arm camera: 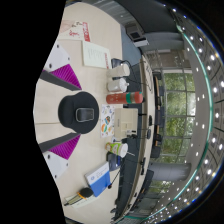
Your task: Arrange mouse
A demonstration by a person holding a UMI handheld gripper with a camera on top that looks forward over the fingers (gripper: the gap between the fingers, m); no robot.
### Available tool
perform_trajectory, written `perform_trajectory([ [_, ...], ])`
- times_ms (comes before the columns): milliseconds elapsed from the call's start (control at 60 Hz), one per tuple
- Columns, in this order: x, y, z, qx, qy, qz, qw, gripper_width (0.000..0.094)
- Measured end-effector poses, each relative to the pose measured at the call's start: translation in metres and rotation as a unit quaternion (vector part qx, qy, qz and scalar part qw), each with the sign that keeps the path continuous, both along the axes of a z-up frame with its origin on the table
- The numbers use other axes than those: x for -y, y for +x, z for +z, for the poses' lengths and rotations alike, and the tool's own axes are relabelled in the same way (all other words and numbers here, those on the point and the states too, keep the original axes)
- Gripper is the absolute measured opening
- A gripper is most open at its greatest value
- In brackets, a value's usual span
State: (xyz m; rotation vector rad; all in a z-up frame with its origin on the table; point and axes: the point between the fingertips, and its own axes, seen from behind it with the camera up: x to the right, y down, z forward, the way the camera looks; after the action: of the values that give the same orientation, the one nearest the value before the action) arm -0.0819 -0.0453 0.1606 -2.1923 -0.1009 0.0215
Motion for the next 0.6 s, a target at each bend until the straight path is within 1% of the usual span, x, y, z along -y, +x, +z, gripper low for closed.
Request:
perform_trajectory([
  [133,0.077,-0.002,0.032,-0.003,0.011,-0.006,1.0,0.0863],
  [350,0.193,-0.009,0.067,-0.009,0.028,-0.012,0.999,0.0862],
  [450,0.227,-0.015,0.079,-0.014,0.034,-0.009,0.999,0.0861],
  [600,0.255,-0.019,0.091,-0.019,0.048,-0.013,0.999,0.0862],
])
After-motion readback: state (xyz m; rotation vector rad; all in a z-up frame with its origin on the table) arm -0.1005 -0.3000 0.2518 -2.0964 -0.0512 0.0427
